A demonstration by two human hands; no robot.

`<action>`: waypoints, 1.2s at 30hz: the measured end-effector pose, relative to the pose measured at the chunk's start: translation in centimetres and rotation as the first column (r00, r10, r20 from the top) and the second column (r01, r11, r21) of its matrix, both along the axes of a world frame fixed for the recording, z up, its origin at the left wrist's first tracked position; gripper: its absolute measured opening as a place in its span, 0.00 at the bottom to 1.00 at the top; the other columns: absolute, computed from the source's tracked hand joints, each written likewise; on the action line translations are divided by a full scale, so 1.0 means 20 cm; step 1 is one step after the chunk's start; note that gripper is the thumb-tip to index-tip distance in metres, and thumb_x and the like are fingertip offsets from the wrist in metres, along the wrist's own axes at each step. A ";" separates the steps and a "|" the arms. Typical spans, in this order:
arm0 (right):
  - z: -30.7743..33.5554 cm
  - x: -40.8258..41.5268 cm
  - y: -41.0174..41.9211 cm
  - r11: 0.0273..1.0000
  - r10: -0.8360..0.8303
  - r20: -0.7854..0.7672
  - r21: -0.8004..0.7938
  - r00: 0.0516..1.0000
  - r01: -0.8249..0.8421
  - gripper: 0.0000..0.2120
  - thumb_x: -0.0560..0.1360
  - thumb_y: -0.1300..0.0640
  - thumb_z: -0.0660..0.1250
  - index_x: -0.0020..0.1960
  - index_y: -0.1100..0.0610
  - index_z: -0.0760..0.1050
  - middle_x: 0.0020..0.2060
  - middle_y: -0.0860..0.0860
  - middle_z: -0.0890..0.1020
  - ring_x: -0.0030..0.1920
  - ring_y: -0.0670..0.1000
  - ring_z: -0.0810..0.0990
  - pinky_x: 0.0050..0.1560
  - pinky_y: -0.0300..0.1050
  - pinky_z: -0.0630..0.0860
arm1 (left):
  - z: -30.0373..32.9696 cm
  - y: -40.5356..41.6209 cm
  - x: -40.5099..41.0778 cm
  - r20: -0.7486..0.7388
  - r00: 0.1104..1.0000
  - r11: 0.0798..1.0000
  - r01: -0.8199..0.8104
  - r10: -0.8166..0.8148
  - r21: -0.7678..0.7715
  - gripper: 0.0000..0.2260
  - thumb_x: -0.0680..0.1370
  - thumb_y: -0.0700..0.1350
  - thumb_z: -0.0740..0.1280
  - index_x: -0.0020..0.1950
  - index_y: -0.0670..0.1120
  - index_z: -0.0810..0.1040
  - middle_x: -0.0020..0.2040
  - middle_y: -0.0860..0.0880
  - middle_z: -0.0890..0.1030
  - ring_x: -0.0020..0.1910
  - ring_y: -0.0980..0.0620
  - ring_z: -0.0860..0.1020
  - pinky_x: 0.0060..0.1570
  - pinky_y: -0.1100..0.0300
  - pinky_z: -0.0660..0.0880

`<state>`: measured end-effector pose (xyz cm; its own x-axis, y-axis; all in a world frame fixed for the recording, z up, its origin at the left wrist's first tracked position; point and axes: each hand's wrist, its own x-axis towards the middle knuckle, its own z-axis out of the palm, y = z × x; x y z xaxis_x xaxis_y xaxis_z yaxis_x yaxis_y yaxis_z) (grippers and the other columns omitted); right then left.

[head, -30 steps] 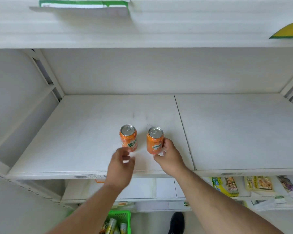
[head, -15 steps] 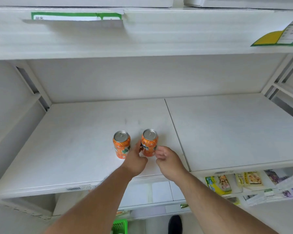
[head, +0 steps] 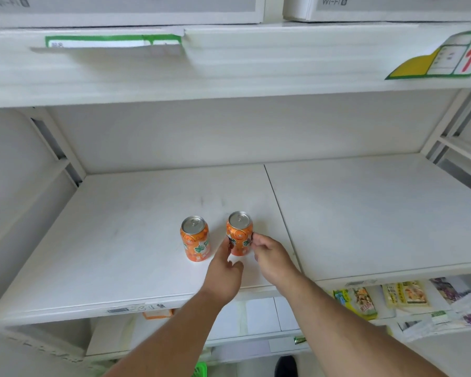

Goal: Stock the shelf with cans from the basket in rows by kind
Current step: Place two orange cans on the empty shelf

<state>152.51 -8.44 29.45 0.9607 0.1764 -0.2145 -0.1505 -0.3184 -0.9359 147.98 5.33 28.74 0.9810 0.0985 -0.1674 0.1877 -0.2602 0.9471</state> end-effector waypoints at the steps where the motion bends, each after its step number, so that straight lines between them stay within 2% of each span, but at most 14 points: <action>1: -0.02 0.01 0.01 1.000 -0.014 -0.009 0.023 1.000 0.014 0.19 0.83 0.62 0.56 0.60 0.47 0.83 0.54 0.43 0.86 0.42 0.30 0.78 0.53 0.35 0.74 | -0.01 0.00 0.01 -0.004 1.000 1.000 0.005 -0.005 0.006 0.32 0.76 0.32 0.59 0.78 0.54 0.63 0.69 0.60 0.74 0.68 0.66 0.69 0.73 0.58 0.63; 4: -0.06 0.07 0.02 0.997 -0.032 -0.046 0.071 0.998 0.035 0.19 0.83 0.59 0.57 0.63 0.44 0.82 0.61 0.41 0.84 0.63 0.38 0.79 0.72 0.47 0.73 | -0.01 -0.01 0.08 -0.011 1.000 1.000 -0.008 0.008 0.021 0.31 0.77 0.33 0.60 0.78 0.54 0.63 0.67 0.60 0.74 0.69 0.62 0.69 0.70 0.61 0.64; 6: -0.08 0.14 0.02 0.997 -0.032 -0.051 0.073 0.998 0.036 0.20 0.81 0.55 0.58 0.67 0.43 0.80 0.63 0.39 0.83 0.67 0.40 0.77 0.74 0.52 0.71 | 0.01 -0.02 0.13 -0.017 1.000 0.999 -0.021 0.021 0.033 0.31 0.78 0.32 0.60 0.78 0.53 0.63 0.65 0.62 0.73 0.67 0.63 0.69 0.65 0.68 0.63; 9: -0.08 0.24 0.02 0.996 -0.023 -0.055 0.081 0.998 0.027 0.21 0.80 0.55 0.57 0.64 0.38 0.81 0.61 0.37 0.84 0.66 0.39 0.78 0.74 0.52 0.72 | 0.04 -0.03 0.23 -0.009 1.000 0.999 -0.026 0.026 0.044 0.29 0.79 0.33 0.59 0.76 0.57 0.62 0.60 0.65 0.72 0.63 0.64 0.68 0.50 0.82 0.63; 10: -0.07 0.27 0.02 0.996 -0.017 -0.057 0.084 0.998 0.022 0.21 0.80 0.56 0.57 0.61 0.35 0.82 0.60 0.36 0.84 0.66 0.39 0.78 0.73 0.51 0.72 | 0.04 -0.03 0.27 -0.016 0.999 0.998 -0.029 0.030 0.052 0.29 0.80 0.34 0.59 0.77 0.56 0.61 0.61 0.64 0.71 0.63 0.63 0.68 0.48 0.82 0.63; 12: -0.05 0.32 0.02 0.995 -0.010 -0.059 0.099 0.998 0.016 0.23 0.81 0.57 0.57 0.56 0.32 0.83 0.59 0.36 0.84 0.66 0.40 0.78 0.73 0.51 0.72 | 0.03 -0.02 0.35 -0.054 0.997 0.997 -0.049 0.053 0.067 0.30 0.80 0.37 0.60 0.80 0.53 0.57 0.67 0.61 0.70 0.66 0.61 0.68 0.56 0.74 0.63; 15: -0.04 0.40 0.04 0.991 0.008 -0.055 0.130 0.998 -0.001 0.22 0.81 0.56 0.57 0.57 0.34 0.83 0.58 0.36 0.85 0.66 0.40 0.78 0.73 0.50 0.71 | 0.02 -0.02 0.47 -0.075 0.993 0.994 -0.089 0.093 0.059 0.31 0.80 0.40 0.61 0.81 0.54 0.56 0.75 0.56 0.69 0.70 0.58 0.68 0.61 0.65 0.63; 19: -0.04 0.53 0.08 0.991 0.026 -0.035 0.130 0.999 -0.021 0.22 0.81 0.56 0.57 0.54 0.32 0.82 0.58 0.37 0.85 0.66 0.41 0.78 0.73 0.50 0.72 | 0.03 -0.01 0.59 -0.049 0.989 0.990 -0.139 0.139 0.005 0.27 0.80 0.39 0.60 0.79 0.54 0.61 0.65 0.60 0.72 0.63 0.60 0.69 0.61 0.62 0.64; 22: -0.03 0.61 0.12 0.990 0.043 -0.013 0.138 0.999 -0.041 0.23 0.81 0.59 0.56 0.54 0.37 0.83 0.52 0.36 0.87 0.61 0.39 0.80 0.70 0.47 0.73 | 0.02 0.01 0.69 -0.030 0.985 0.985 -0.170 0.170 0.017 0.25 0.79 0.40 0.60 0.75 0.56 0.67 0.66 0.58 0.76 0.66 0.55 0.73 0.61 0.61 0.69; 25: -0.03 0.71 0.15 0.987 0.053 -0.011 0.154 0.999 -0.051 0.23 0.81 0.63 0.55 0.55 0.43 0.85 0.47 0.38 0.87 0.56 0.38 0.81 0.68 0.45 0.74 | 0.01 0.02 0.78 -0.003 0.980 0.980 -0.201 0.201 -0.010 0.19 0.79 0.41 0.60 0.68 0.56 0.72 0.59 0.57 0.80 0.61 0.55 0.77 0.52 0.63 0.72; 29: -0.02 0.80 0.19 0.991 0.040 0.002 0.130 0.999 -0.040 0.23 0.80 0.62 0.56 0.49 0.40 0.85 0.49 0.39 0.87 0.58 0.42 0.81 0.68 0.47 0.75 | 0.03 0.02 0.87 0.029 0.969 0.969 -0.245 0.246 -0.036 0.19 0.78 0.38 0.60 0.67 0.54 0.73 0.58 0.55 0.81 0.59 0.54 0.79 0.47 0.65 0.73; 31: -0.02 0.82 0.19 0.994 0.047 0.002 0.102 0.999 -0.047 0.22 0.80 0.62 0.56 0.53 0.43 0.85 0.48 0.39 0.87 0.57 0.44 0.81 0.66 0.46 0.76 | 0.03 0.01 0.88 0.029 0.966 0.966 -0.254 0.256 -0.035 0.21 0.79 0.38 0.60 0.71 0.54 0.71 0.64 0.54 0.79 0.63 0.52 0.77 0.52 0.63 0.72; 33: -0.02 0.83 0.18 0.995 0.034 -0.002 0.090 0.999 -0.034 0.21 0.81 0.61 0.55 0.60 0.45 0.83 0.54 0.41 0.85 0.61 0.46 0.79 0.68 0.47 0.75 | 0.04 -0.01 0.87 0.027 0.953 0.953 -0.300 0.301 -0.046 0.26 0.80 0.38 0.60 0.78 0.51 0.63 0.68 0.56 0.73 0.69 0.52 0.72 0.61 0.62 0.68; 36: -0.02 0.84 0.17 0.995 0.043 -0.012 0.091 0.999 -0.042 0.21 0.83 0.61 0.54 0.67 0.46 0.79 0.56 0.40 0.83 0.62 0.44 0.78 0.70 0.47 0.73 | 0.03 -0.03 0.86 0.043 0.942 0.943 -0.331 0.332 -0.036 0.26 0.80 0.35 0.59 0.78 0.48 0.64 0.64 0.56 0.73 0.63 0.57 0.71 0.58 0.63 0.67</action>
<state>169.38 -4.94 28.97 0.9489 0.2364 -0.2090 -0.1518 -0.2384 -0.9592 165.12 4.66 29.40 0.9007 0.4152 -0.1282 0.2128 -0.1644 0.9632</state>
